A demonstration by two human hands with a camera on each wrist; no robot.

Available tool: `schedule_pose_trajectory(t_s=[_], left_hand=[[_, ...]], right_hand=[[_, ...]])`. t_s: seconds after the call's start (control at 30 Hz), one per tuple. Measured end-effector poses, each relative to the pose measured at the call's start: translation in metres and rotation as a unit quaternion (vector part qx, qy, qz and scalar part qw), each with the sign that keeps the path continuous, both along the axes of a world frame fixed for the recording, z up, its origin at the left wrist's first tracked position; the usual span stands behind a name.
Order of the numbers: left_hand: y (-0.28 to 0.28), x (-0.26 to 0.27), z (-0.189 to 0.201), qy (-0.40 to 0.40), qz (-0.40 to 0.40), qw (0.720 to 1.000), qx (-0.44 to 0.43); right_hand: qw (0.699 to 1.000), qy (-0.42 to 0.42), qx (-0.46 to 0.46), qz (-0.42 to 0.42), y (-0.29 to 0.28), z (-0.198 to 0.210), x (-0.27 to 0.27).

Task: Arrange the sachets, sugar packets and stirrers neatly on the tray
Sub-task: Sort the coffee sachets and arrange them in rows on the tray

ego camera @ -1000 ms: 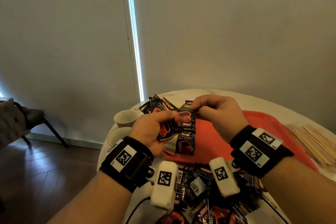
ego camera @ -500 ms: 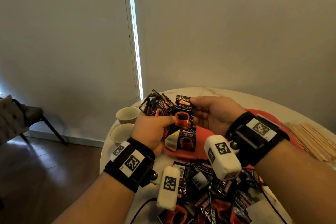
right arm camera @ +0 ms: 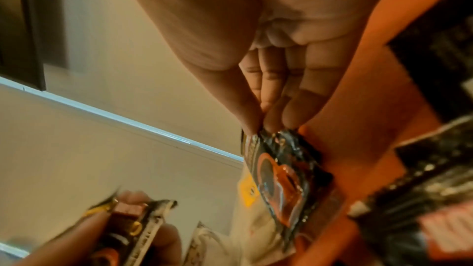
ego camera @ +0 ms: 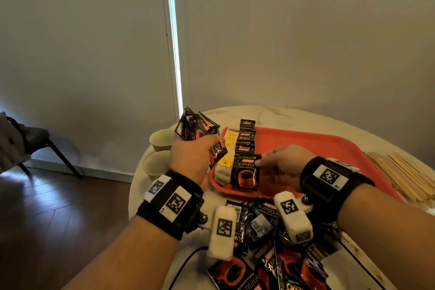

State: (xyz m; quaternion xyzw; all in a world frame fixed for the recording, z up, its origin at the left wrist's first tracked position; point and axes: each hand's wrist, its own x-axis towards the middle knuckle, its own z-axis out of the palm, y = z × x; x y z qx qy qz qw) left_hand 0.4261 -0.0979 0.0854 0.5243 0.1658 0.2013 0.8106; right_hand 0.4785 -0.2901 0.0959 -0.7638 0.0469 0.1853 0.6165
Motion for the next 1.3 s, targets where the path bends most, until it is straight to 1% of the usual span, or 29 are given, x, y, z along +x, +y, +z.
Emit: schedule_pose_trajectory(t_s=[0.1,0.3,0.6,0.87,0.93,1.0,1.1,1.2,1.3], left_hand=[[-0.001,-0.001,0.001,0.003,-0.013,1.000,-0.023],[0.003,0.001,-0.004,0.022,-0.016,0.999,-0.018],[0.001,0.006,-0.002,0.010,-0.050,0.998,-0.035],[-0.003,0.010,-0.001,0.007,-0.067,0.997,-0.044],[-0.003,0.010,0.001,0.007,-0.066,0.997,-0.041],[-0.005,0.012,0.002,0.006,-0.062,0.997,-0.035],[-0.013,0.016,0.009,0.000,-0.056,0.998,-0.030],[-0.023,0.025,0.016,-0.013,-0.053,0.998,-0.041],[-0.032,0.038,0.021,-0.025,-0.038,0.998,-0.042]], right_hand=[[1.000,0.019,-0.016,0.008,0.005,-0.004,-0.001],[0.999,0.007,-0.053,0.006,0.010,-0.007,0.005],[0.999,0.018,-0.039,-0.007,0.010,-0.010,0.003],[0.998,0.034,-0.061,0.004,0.011,-0.013,0.004],[0.998,0.036,-0.054,-0.005,0.009,-0.009,0.005],[0.998,0.028,-0.038,-0.031,0.006,-0.006,0.013],[0.997,0.010,0.036,-0.069,0.003,-0.005,0.036],[0.991,0.016,0.101,-0.086,0.006,-0.001,0.057],[0.989,0.023,0.109,-0.095,0.007,0.000,0.075]])
